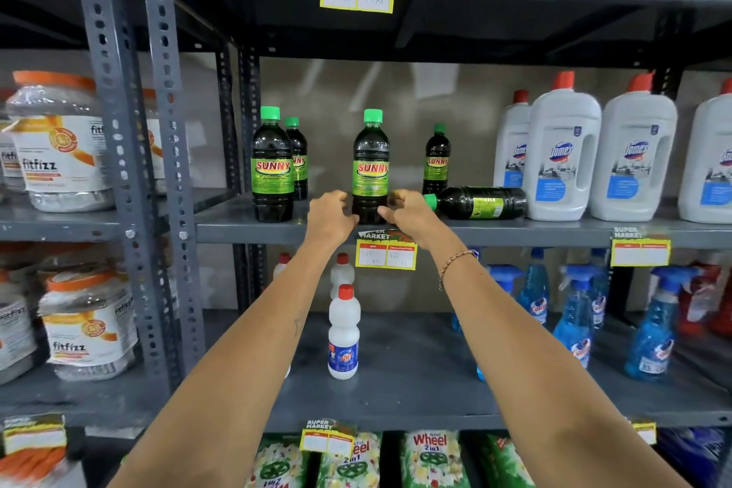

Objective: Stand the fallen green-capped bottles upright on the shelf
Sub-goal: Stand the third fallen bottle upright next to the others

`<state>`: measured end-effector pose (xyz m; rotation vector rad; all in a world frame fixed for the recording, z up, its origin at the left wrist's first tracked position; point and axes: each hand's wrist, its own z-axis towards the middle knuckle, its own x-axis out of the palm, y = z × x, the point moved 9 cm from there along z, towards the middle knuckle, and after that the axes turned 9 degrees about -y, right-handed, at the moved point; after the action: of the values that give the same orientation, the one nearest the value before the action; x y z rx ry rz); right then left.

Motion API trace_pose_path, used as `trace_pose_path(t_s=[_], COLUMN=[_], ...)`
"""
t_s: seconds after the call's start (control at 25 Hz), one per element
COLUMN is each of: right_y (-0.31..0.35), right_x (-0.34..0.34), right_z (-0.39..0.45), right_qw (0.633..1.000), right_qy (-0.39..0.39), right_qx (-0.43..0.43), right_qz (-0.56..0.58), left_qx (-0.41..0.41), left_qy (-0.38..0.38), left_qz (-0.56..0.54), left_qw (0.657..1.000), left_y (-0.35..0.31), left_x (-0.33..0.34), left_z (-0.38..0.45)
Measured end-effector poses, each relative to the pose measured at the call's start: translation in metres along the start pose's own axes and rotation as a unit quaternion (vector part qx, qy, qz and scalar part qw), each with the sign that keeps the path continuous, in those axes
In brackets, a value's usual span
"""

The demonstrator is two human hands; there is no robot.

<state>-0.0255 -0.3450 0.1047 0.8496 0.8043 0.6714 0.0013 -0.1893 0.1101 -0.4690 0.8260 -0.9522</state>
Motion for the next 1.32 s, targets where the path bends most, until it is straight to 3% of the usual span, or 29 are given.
trace_pose_path(t_s=[0.12, 0.2, 0.24, 0.32, 0.4, 0.52, 0.76, 0.92, 1.08, 1.32], right_y=[0.009, 0.012, 0.014, -0.009, -0.008, -0.003, -0.037, -0.053, -0.044, -0.042], right_x=[-0.014, -0.035, -0.040, -0.110, -0.130, -0.133, -0.143, -0.147, -0.143, -0.146], right_z=[-0.006, -0.004, -0.002, 0.003, 0.008, 0.017, 0.033, 0.058, 0.079, 0.081], right_qw=[0.998, 0.994, 0.990, 0.970, 0.958, 0.938, 0.907, 0.877, 0.838, 0.897], right_qy=[-0.045, -0.068, -0.081, -0.188, -0.195, -0.153, 0.034, 0.090, 0.096, 0.098], right_qx=[-0.031, -0.055, -0.071, -0.058, -0.085, -0.106, -0.032, -0.040, -0.109, -0.146], right_qz=[-0.035, -0.066, -0.088, -0.141, -0.194, -0.292, -0.419, -0.470, -0.525, -0.405], left_qx=[0.085, 0.174, 0.207, 0.270, 0.263, 0.325, 0.332, 0.309, 0.313, 0.329], left_qy=[-0.144, -0.191, -0.192, -0.112, -0.117, -0.163, -0.137, -0.155, -0.171, -0.228], left_qz=[-0.003, 0.008, 0.015, -0.037, -0.020, 0.060, 0.216, 0.248, 0.282, 0.290], left_qw=[0.986, 0.966, 0.959, 0.955, 0.957, 0.930, 0.908, 0.905, 0.891, 0.870], left_y=[-0.022, -0.051, -0.056, -0.090, -0.086, -0.083, -0.071, -0.071, -0.073, -0.077], left_x=[-0.023, -0.017, -0.013, 0.048, 0.064, 0.073, 0.129, 0.140, 0.145, 0.140], left_z=[-0.020, -0.040, -0.046, -0.052, -0.060, -0.065, -0.075, -0.070, -0.067, -0.072])
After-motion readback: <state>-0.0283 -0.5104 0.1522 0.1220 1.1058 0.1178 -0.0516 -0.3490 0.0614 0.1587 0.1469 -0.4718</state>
